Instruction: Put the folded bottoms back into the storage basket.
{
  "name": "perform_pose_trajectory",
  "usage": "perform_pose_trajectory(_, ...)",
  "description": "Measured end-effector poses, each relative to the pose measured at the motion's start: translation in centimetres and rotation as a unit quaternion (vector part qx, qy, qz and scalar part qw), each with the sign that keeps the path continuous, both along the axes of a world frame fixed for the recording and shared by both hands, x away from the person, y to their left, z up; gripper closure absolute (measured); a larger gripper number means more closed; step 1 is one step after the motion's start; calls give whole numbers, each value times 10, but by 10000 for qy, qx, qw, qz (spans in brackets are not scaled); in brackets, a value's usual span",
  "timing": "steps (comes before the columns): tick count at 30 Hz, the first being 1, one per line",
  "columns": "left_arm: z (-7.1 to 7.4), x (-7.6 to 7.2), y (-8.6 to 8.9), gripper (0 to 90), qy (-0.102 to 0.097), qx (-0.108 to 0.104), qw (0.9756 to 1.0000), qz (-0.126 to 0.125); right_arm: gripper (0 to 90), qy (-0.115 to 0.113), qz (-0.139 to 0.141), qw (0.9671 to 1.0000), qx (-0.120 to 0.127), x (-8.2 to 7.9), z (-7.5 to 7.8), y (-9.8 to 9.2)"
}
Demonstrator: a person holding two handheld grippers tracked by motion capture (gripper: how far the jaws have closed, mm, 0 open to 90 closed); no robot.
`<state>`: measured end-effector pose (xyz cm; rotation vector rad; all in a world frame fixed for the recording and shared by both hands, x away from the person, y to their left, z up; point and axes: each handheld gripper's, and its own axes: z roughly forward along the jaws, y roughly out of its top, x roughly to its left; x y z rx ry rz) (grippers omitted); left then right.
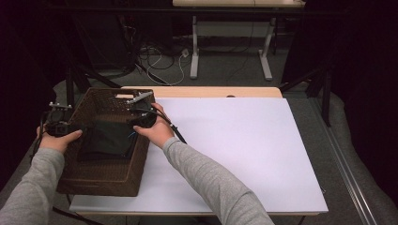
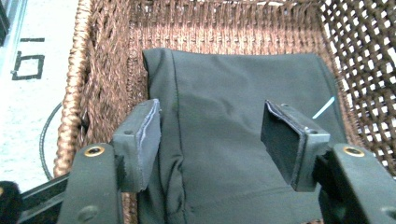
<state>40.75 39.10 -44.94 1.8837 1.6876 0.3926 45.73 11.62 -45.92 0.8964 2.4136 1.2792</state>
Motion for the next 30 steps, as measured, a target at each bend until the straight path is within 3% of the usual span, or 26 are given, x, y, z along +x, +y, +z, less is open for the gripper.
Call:
perform_pose_trajectory(2, 3, -3, -2, 356, -20, 40, 10000, -1, 463, -17, 86, 10000, 30, -3, 5, -2)
perform_pose_trajectory(6, 11, -10, -7, 357, -46, -196, 9997, -136, 436, -62, 281, 9995, 85, -10, 15, -7)
perform_pose_trajectory(10, 19, -18, -15, 359, -85, -235, 9994, -227, 427, -162, 425, 9989, 90, -16, 22, -12)
perform_pose_trajectory(17, 32, -30, -21, 359, -315, -422, 9979, -383, 388, -249, 460, 9986, 64, -28, 28, -24)
perform_pose_trajectory(20, 35, -35, -23, 360, -557, -430, 9962, -505, 380, -272, 498, 9984, 16, -32, 30, -30)
perform_pose_trajectory(24, 39, -40, -26, 359, -507, -387, 9963, -567, 366, -396, 615, 9973, -32, -38, 35, -38)
perform_pose_trajectory(30, 45, -50, -39, 359, -595, -392, 9949, -713, 352, -500, 854, 9951, -72, -50, 39, -49)
